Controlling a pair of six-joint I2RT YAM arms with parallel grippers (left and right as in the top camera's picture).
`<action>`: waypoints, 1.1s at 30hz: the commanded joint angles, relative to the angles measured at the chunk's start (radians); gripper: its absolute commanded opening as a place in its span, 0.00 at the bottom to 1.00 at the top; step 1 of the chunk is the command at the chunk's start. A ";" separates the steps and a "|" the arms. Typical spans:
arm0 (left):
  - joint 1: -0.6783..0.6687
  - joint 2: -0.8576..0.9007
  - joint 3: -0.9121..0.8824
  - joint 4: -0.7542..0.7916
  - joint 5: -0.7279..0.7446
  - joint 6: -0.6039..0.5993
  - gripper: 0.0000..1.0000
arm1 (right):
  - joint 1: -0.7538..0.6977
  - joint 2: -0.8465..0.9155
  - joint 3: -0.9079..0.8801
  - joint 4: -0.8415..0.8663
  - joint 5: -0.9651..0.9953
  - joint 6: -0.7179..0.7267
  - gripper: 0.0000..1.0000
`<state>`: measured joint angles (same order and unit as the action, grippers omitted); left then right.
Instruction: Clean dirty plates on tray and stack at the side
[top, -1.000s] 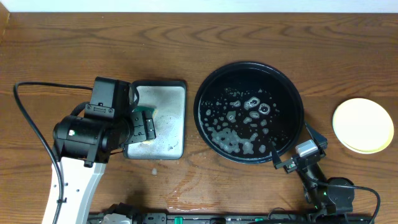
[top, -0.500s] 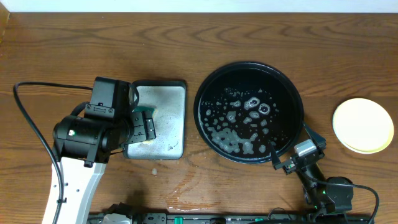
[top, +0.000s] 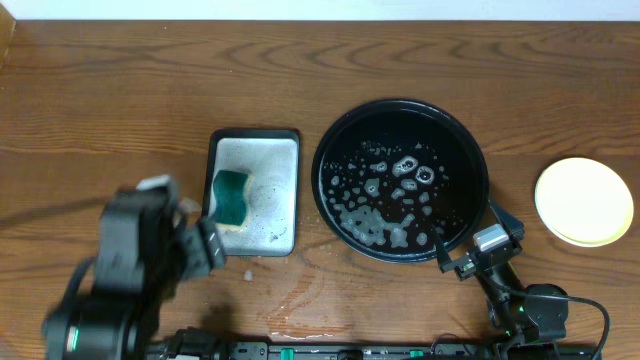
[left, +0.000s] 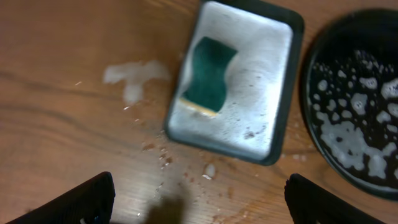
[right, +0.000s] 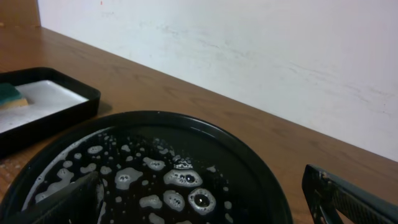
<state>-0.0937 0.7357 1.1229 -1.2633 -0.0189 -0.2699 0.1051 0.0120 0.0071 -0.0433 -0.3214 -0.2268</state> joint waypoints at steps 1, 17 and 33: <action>0.040 -0.130 -0.081 0.004 -0.029 0.011 0.88 | 0.008 -0.005 -0.002 -0.004 -0.005 0.005 0.99; 0.043 -0.663 -0.858 0.993 0.042 0.105 0.88 | 0.008 -0.005 -0.002 -0.004 -0.005 0.005 0.99; 0.043 -0.734 -1.119 1.235 0.048 0.122 0.88 | 0.008 -0.005 -0.002 -0.004 -0.005 0.005 0.99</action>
<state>-0.0547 0.0109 0.0154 -0.0120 0.0311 -0.1764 0.1051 0.0120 0.0071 -0.0429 -0.3214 -0.2268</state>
